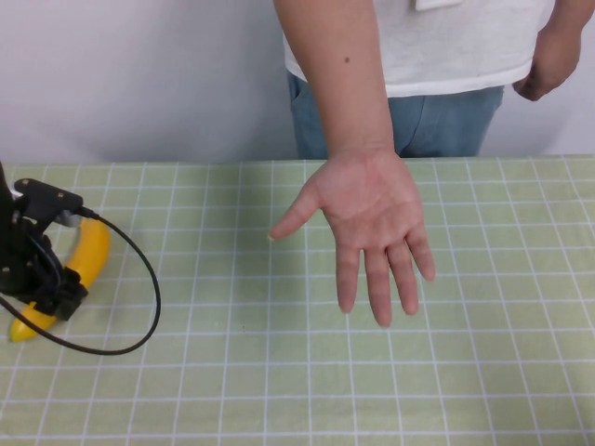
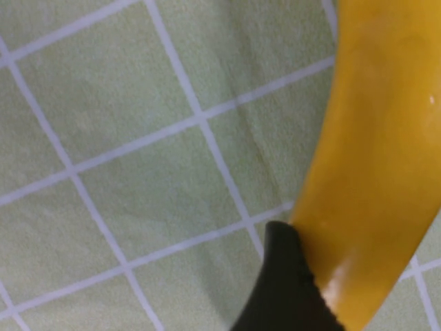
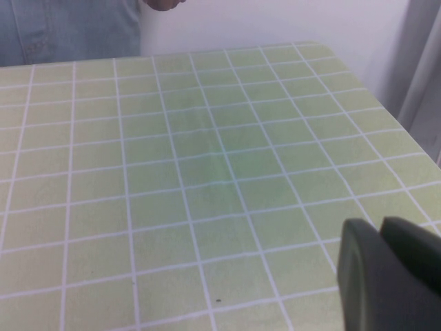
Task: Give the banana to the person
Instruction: Pick up the banana
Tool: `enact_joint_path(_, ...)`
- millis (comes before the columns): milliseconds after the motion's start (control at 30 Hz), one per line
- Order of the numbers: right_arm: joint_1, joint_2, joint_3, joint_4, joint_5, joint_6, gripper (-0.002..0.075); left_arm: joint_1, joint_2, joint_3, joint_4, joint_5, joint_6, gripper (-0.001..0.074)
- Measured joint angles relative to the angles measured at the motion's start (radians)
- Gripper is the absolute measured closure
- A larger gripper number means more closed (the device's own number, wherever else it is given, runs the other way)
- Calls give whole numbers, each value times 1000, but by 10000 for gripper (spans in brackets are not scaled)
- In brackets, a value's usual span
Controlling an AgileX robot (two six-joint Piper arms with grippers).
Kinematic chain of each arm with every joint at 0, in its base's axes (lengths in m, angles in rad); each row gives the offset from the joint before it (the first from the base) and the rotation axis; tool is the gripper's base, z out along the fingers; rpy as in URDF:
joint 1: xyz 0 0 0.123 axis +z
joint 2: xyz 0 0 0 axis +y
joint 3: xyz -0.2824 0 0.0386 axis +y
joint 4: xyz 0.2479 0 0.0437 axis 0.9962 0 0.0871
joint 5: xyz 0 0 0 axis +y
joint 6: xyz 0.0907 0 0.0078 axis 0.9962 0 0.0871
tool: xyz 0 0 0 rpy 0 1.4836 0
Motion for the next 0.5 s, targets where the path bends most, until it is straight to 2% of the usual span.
enact_joint_path(267, 0, 0, 0, 0, 0, 0, 736, 0, 17, 6, 2, -7, 0, 255)
enact_joint_path(500, 0, 0, 0, 0, 0, 0, 736, 0, 30, 10, -2, -35, 0, 248)
